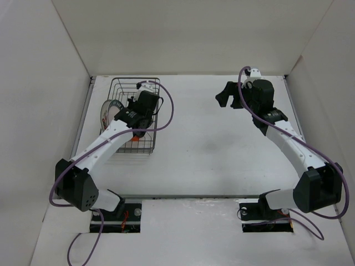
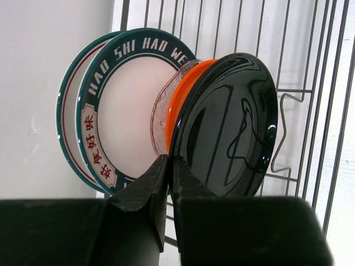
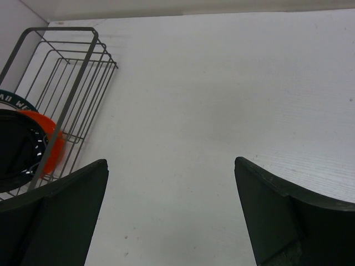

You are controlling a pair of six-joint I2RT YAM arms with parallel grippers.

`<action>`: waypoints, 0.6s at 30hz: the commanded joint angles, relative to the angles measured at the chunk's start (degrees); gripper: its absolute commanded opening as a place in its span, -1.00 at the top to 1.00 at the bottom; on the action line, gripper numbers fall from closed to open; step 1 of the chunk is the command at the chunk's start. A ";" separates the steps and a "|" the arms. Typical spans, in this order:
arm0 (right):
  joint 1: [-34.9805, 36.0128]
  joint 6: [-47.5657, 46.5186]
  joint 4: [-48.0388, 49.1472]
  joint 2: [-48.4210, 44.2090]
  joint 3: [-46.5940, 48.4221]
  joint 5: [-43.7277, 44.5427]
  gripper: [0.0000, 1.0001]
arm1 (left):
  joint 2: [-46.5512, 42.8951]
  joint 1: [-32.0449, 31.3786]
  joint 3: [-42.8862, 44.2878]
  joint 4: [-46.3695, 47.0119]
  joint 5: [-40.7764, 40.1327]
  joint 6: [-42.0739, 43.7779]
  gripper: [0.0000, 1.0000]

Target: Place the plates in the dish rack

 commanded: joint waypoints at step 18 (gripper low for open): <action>4.59 -0.87 -12.45 -1.92 13.12 11.26 -1.00 | -1.43 2.15 17.02 3.05 8.94 6.12 -1.00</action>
